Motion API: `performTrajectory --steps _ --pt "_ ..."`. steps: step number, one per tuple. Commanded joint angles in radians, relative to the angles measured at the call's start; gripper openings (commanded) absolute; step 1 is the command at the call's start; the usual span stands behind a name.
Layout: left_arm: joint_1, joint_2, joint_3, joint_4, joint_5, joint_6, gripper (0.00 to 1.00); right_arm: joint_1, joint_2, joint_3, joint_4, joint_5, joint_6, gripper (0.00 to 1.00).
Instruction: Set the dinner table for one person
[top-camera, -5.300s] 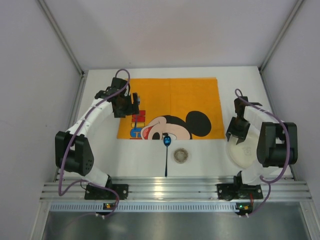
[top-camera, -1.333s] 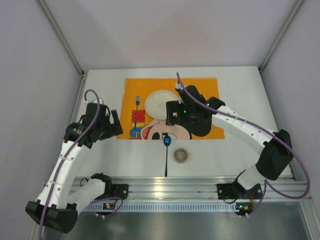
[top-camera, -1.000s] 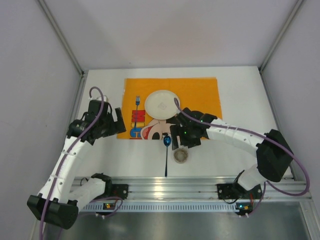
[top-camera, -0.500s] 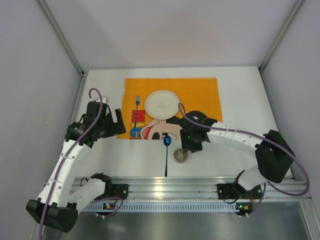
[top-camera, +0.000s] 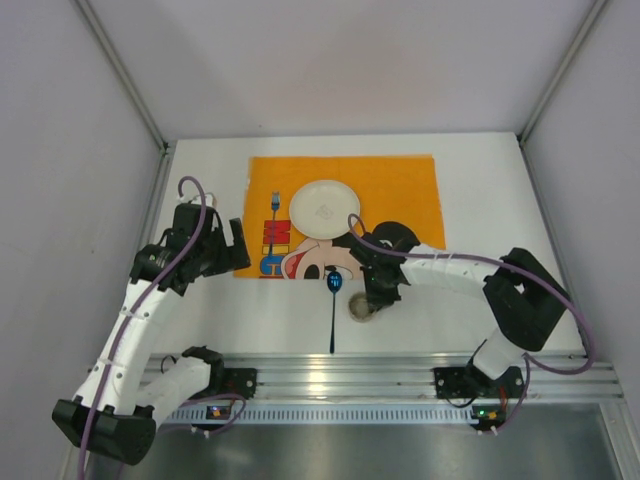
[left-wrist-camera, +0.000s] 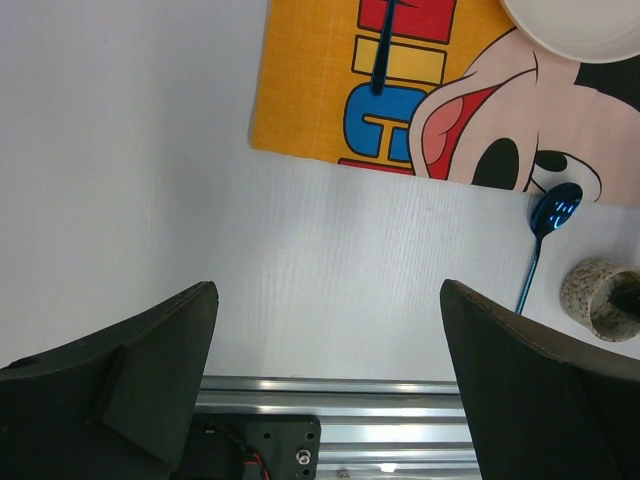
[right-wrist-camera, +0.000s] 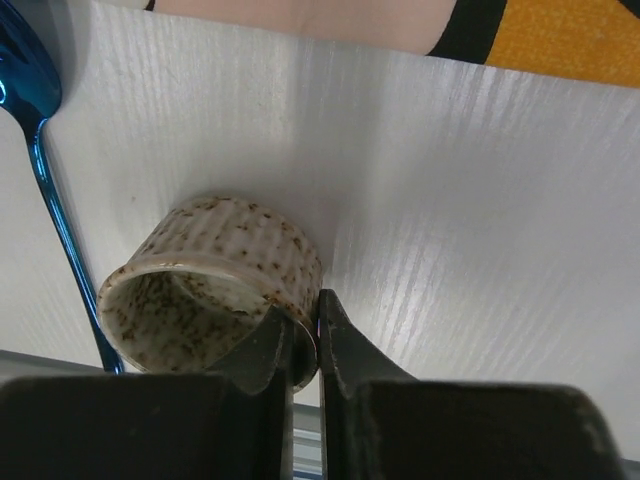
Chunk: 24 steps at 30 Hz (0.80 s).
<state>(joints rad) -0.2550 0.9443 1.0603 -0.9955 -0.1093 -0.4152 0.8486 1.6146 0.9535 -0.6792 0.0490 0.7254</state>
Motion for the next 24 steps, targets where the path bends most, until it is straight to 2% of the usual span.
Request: performTrajectory --steps 1,6,10,13,16,19,24 --pt "0.005 -0.016 0.004 0.006 -0.016 0.018 0.98 0.007 0.005 0.005 0.033 0.015 -0.006 0.00" --pt "0.005 -0.013 0.004 0.006 -0.015 0.018 0.98 0.009 -0.064 0.065 -0.074 0.073 -0.011 0.00" --pt "0.005 -0.010 0.003 0.011 -0.016 0.016 0.98 -0.022 -0.140 0.192 -0.166 0.137 -0.052 0.00" --pt "0.005 -0.001 0.007 0.012 -0.013 0.010 0.98 -0.114 -0.162 0.261 -0.194 0.126 -0.104 0.00" --pt "0.005 0.008 0.012 0.015 -0.015 0.006 0.98 -0.271 -0.148 0.315 -0.194 0.089 -0.164 0.00" --pt "0.005 0.016 0.023 0.012 -0.021 0.000 0.98 -0.385 -0.087 0.382 -0.194 0.055 -0.231 0.00" --pt "0.005 0.028 0.040 0.006 -0.033 -0.011 0.98 -0.488 0.043 0.525 -0.195 0.008 -0.294 0.00"
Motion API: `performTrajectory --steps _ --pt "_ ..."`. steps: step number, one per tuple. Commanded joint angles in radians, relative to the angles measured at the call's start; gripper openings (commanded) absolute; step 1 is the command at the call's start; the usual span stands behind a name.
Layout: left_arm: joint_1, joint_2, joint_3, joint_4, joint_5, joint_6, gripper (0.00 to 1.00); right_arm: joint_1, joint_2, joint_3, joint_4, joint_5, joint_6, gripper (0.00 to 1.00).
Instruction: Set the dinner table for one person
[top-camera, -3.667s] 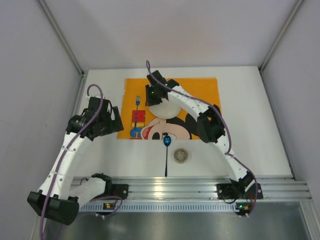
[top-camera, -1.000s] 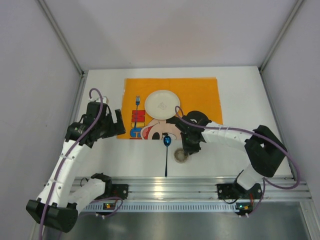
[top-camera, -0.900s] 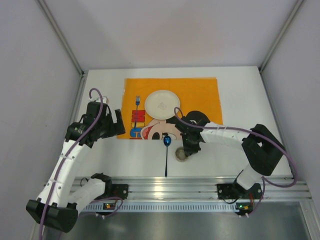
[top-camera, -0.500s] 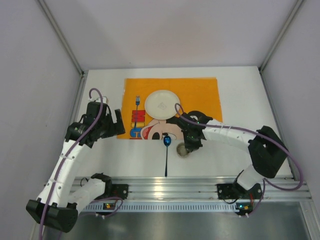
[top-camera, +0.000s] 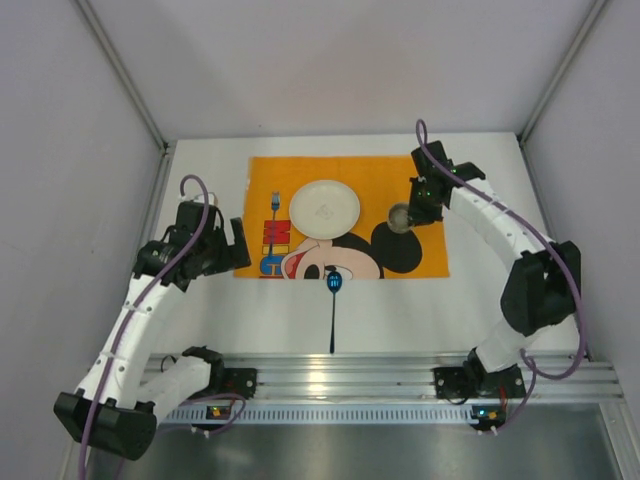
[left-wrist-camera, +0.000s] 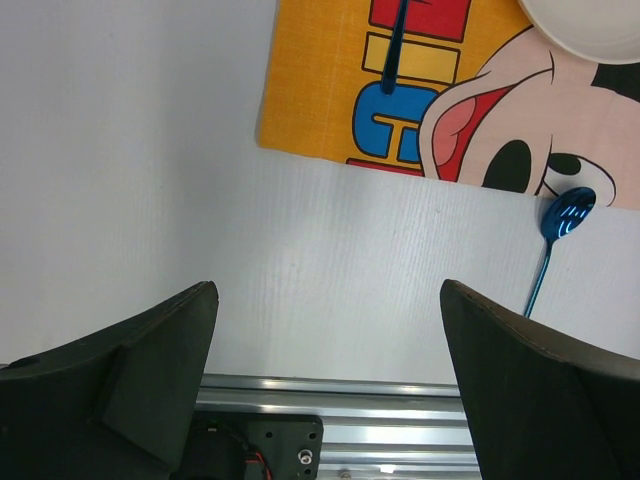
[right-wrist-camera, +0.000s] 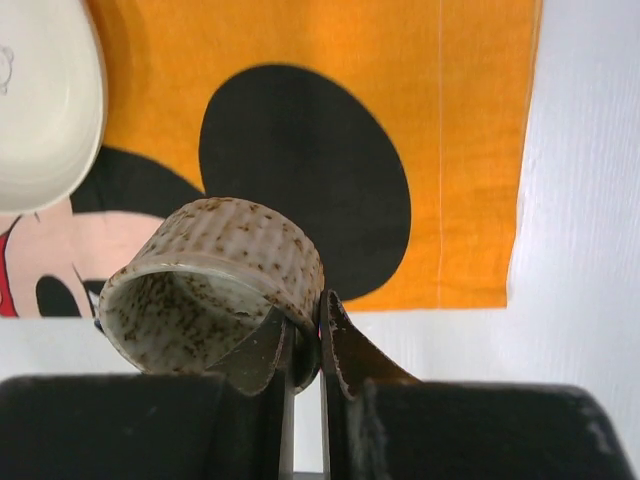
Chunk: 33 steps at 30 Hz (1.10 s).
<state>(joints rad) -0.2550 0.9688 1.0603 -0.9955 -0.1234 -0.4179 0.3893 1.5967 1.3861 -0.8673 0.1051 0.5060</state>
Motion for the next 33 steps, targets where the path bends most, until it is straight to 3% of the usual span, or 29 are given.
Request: performTrajectory --steps 1,10,21,33 --pt "0.005 0.005 0.047 0.005 -0.025 -0.015 0.98 -0.039 0.116 0.146 -0.010 -0.056 -0.087 0.00" --pt "0.005 0.021 0.052 -0.005 -0.033 -0.056 0.98 -0.164 0.428 0.433 -0.032 -0.145 -0.075 0.00" --pt "0.005 0.064 0.075 -0.026 -0.074 -0.093 0.98 -0.222 0.744 0.859 -0.102 -0.108 -0.052 0.00" --pt "0.005 0.140 0.125 -0.028 -0.093 -0.098 0.98 -0.247 0.853 0.926 -0.081 -0.030 0.014 0.00"
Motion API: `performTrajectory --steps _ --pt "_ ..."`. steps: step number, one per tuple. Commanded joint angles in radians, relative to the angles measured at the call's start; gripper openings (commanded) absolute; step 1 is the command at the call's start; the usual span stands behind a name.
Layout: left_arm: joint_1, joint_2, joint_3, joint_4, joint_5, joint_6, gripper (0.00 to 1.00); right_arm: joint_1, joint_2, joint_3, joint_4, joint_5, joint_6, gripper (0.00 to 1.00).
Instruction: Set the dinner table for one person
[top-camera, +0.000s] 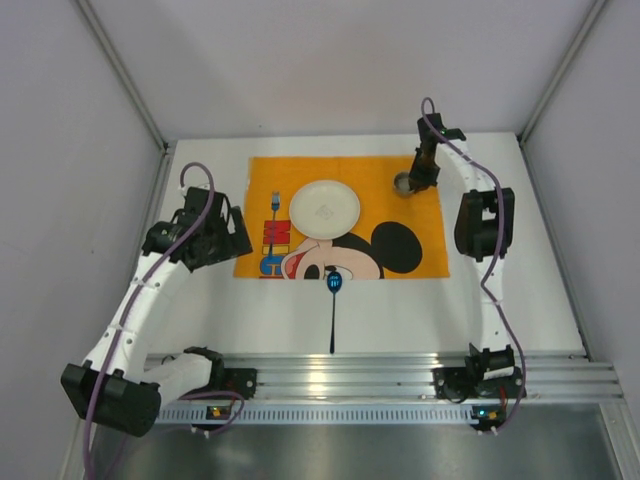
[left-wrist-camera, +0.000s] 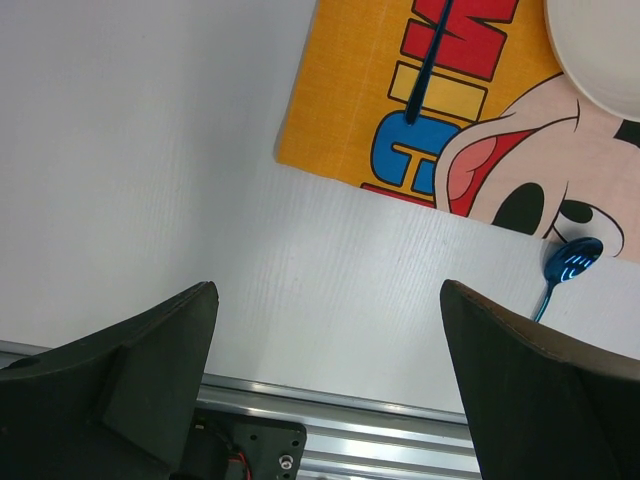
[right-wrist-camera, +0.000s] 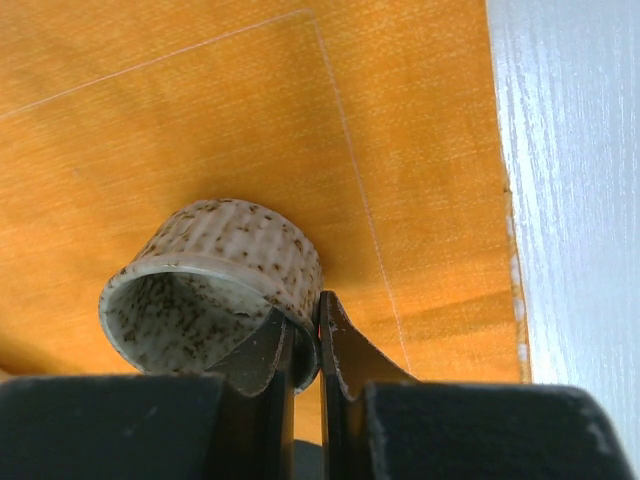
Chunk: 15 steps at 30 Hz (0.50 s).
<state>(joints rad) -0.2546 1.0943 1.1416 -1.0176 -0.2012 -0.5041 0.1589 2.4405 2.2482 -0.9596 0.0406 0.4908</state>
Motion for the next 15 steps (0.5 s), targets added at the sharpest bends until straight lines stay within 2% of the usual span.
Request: performTrajectory --steps 1,3,4,6,7,10,13,15 --pt "0.005 0.018 0.047 -0.007 -0.015 -0.011 0.98 -0.019 0.011 0.065 0.021 0.035 0.034 0.00" --pt "0.005 0.027 0.058 -0.009 -0.021 -0.005 0.98 -0.022 0.017 0.070 0.028 0.033 0.041 0.05" --pt "0.005 0.029 0.063 -0.010 -0.024 -0.005 0.98 -0.022 0.018 0.071 0.033 0.031 0.043 0.17" --pt "0.005 0.033 0.067 -0.010 -0.029 -0.002 0.98 -0.024 0.015 0.073 0.038 0.027 0.045 0.26" --pt "0.005 0.035 0.067 -0.010 -0.029 -0.002 0.98 -0.022 0.014 0.071 0.039 0.025 0.045 0.36" --pt "0.005 0.033 0.066 -0.010 -0.023 -0.001 0.98 -0.022 -0.017 0.062 0.055 0.025 0.040 0.53" --pt "0.005 0.029 0.066 -0.006 -0.020 0.010 0.98 -0.021 -0.076 0.041 0.082 0.019 0.040 0.63" --pt "0.005 0.024 0.067 -0.004 -0.018 0.018 0.98 -0.018 -0.141 0.036 0.091 0.010 0.029 0.64"
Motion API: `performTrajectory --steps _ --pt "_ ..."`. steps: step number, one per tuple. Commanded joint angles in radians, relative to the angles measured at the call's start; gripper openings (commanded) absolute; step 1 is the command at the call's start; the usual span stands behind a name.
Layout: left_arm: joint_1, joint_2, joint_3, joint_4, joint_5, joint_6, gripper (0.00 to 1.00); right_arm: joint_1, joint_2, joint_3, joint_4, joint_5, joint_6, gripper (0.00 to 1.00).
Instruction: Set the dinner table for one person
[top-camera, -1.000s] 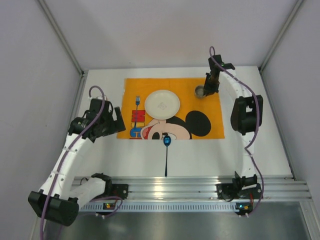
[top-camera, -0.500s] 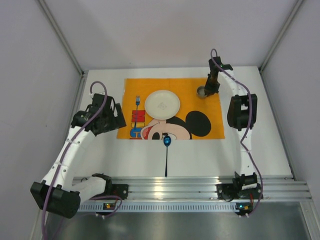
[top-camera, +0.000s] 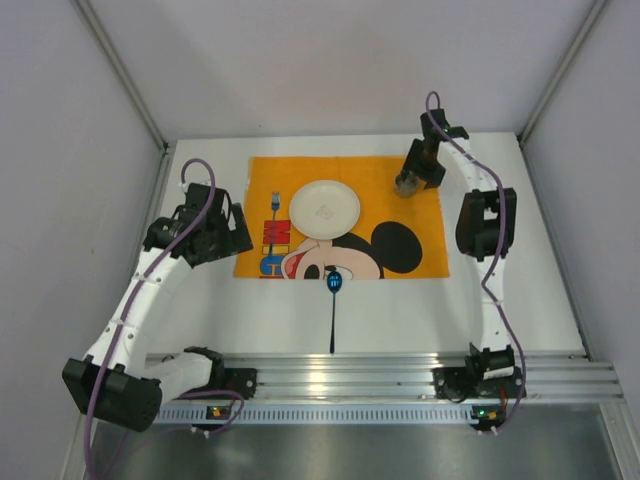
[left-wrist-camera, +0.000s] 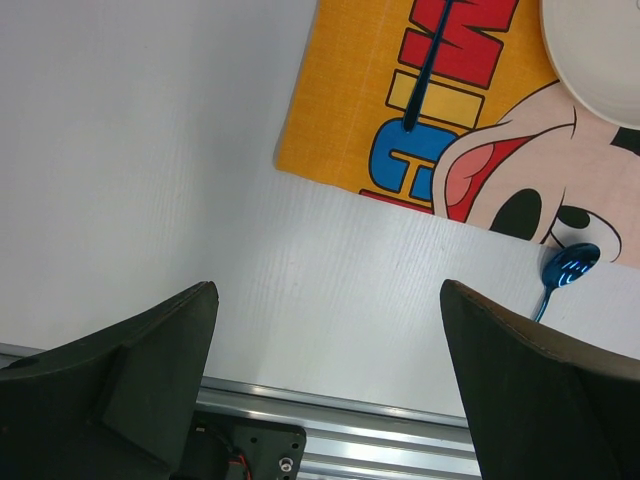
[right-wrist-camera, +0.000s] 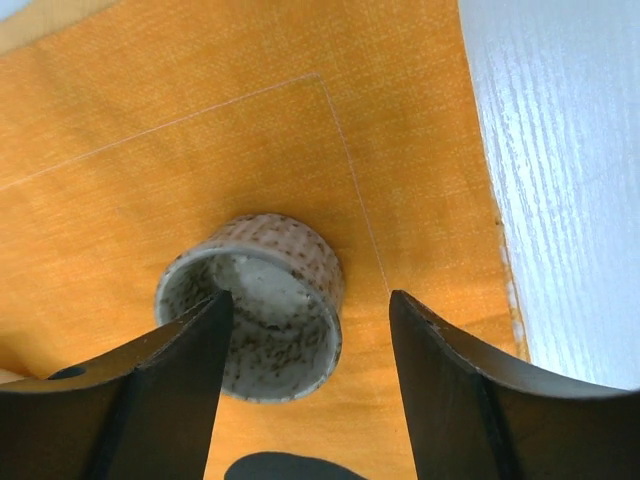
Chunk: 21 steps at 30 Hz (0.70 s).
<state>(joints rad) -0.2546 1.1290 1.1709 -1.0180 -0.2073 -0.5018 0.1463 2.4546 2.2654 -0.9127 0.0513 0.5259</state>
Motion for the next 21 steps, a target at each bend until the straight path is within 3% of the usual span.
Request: performTrajectory --steps 1,5,12,18,21 --pt "0.005 -0.015 0.036 -0.002 -0.009 0.016 0.98 0.010 -0.181 0.016 0.044 0.002 -0.016 0.64" --pt "0.005 -0.032 0.003 0.033 0.028 0.016 0.98 0.094 -0.365 -0.082 0.051 0.085 -0.078 0.66" --pt "0.005 -0.070 -0.059 0.078 0.100 0.026 0.98 0.410 -0.696 -0.563 0.060 0.085 -0.032 0.70" --pt "0.005 -0.121 -0.086 0.082 0.146 0.039 0.98 0.691 -0.726 -0.809 0.061 0.035 0.101 0.66" --pt "0.005 -0.159 -0.097 0.072 0.164 0.052 0.98 0.769 -0.677 -0.855 0.060 -0.008 0.166 0.53"
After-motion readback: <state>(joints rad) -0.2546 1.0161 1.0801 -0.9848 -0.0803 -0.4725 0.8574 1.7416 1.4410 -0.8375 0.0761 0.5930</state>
